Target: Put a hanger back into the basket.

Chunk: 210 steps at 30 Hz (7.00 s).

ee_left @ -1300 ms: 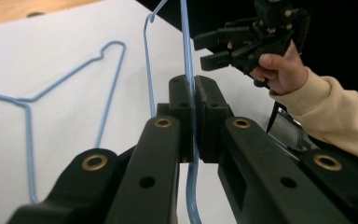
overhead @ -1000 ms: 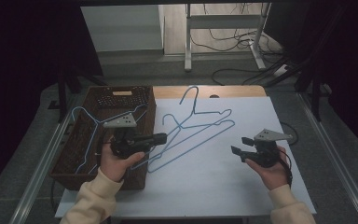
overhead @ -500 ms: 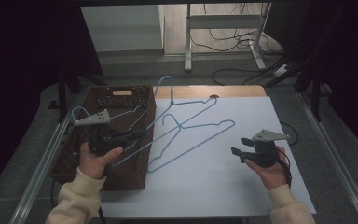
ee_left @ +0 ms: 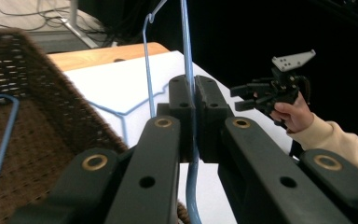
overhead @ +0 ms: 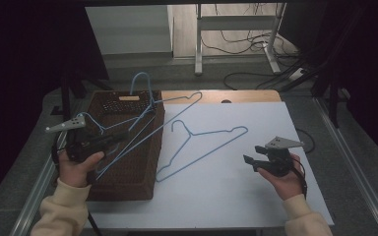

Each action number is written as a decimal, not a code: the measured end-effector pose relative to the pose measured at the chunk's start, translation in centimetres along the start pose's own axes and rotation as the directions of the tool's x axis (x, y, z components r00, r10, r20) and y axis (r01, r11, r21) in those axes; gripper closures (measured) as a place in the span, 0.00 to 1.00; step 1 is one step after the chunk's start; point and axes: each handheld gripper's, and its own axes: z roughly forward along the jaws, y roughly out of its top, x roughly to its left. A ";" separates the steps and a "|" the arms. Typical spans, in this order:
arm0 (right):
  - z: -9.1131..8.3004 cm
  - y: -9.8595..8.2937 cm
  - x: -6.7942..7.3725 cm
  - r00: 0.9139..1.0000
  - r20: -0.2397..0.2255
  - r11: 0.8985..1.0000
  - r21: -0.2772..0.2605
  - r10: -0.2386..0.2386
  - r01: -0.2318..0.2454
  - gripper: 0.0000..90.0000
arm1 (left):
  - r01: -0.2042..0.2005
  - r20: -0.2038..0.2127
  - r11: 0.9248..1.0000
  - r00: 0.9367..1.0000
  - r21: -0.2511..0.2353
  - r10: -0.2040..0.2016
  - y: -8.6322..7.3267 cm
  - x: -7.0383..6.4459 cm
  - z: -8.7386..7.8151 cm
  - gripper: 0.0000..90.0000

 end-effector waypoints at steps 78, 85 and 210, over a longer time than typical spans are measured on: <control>0.4 0.0 0.5 1.000 -0.006 1.000 0.014 -0.019 0.019 0.44 | 0.150 -0.308 0.984 0.944 0.092 -0.115 -4.1 7.6 -3.7 0.53; 0.4 0.1 0.6 1.000 -0.007 1.000 0.014 -0.022 0.022 0.44 | 0.111 -0.324 0.986 0.944 0.126 -0.065 -3.8 6.9 -3.4 0.47; 9.6 1.6 4.8 0.990 -0.141 0.891 0.448 -0.006 0.069 1.00 | -0.078 -0.130 0.951 0.984 0.299 0.121 -5.1 -2.2 4.9 0.28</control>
